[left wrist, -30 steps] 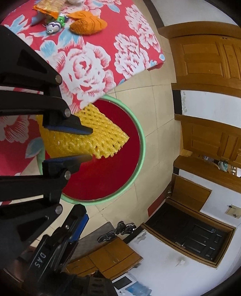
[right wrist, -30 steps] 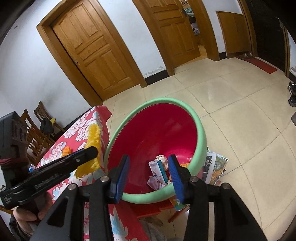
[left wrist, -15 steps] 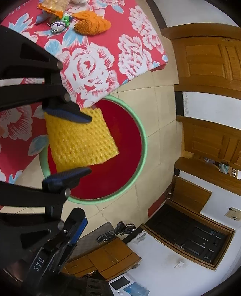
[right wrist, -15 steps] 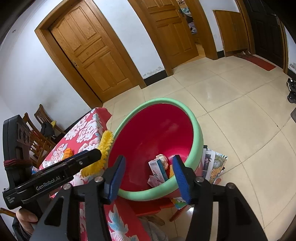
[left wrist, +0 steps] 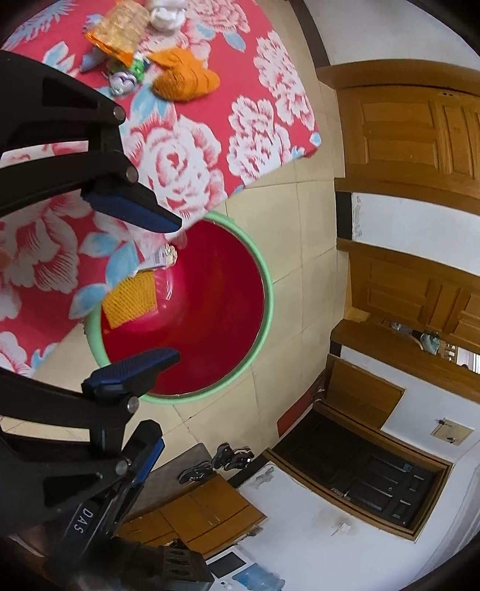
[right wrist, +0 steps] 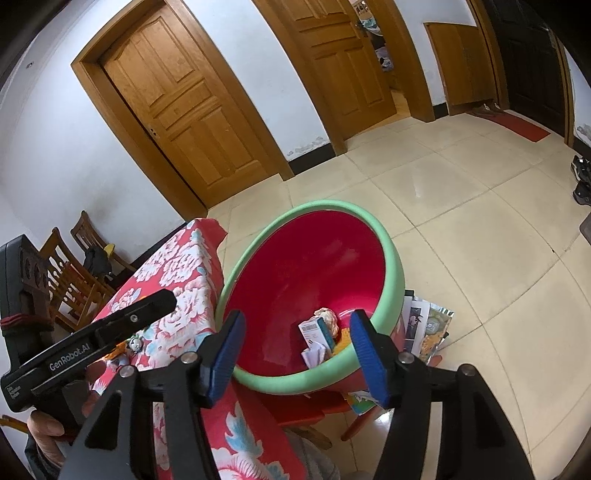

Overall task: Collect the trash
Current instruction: 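Move both tools back over the table toward the silver foil and orange cloth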

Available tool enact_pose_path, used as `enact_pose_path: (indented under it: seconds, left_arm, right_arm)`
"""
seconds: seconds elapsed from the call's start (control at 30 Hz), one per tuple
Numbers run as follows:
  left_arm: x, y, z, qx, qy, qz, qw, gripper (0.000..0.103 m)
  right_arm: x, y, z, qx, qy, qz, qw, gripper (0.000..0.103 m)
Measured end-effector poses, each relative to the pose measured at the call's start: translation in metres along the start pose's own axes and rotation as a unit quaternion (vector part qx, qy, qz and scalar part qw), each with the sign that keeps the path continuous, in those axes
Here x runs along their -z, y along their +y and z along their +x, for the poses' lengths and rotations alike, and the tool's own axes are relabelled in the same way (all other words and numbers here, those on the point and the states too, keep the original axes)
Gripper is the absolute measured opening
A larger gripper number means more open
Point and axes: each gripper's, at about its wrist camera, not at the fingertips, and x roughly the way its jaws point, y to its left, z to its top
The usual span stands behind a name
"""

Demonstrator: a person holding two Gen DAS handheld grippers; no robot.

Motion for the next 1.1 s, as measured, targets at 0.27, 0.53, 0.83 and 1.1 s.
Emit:
enact_pose_path:
  seconds: [0.27, 0.53, 0.83, 1.1]
  left_arm:
    - [0.006, 0.032, -0.033, -0.043, -0.011, -0.016, 0.9989, 0.064]
    - [0.012, 0.078, -0.069, -0.091, -0.032, -0.046, 0.9942, 0.064]
    - [0.032, 0.136, -0.111, -0.146, -0.042, -0.092, 0.9841, 0.064]
    - [0.052, 0.184, -0.142, -0.194, -0.046, -0.132, 0.9709, 0.064]
  right_arm:
    - [0.006, 0.015, -0.005, -0.015, 0.004, -0.009, 1.0, 0.067]
    - [0.013, 0.033, -0.005, -0.026, 0.015, -0.023, 0.999, 0.07]
    - [0.02, 0.052, -0.002, -0.033, 0.027, -0.037, 0.998, 0.071]
    - [0.024, 0.073, 0.0, -0.039, 0.037, -0.055, 0.997, 0.073]
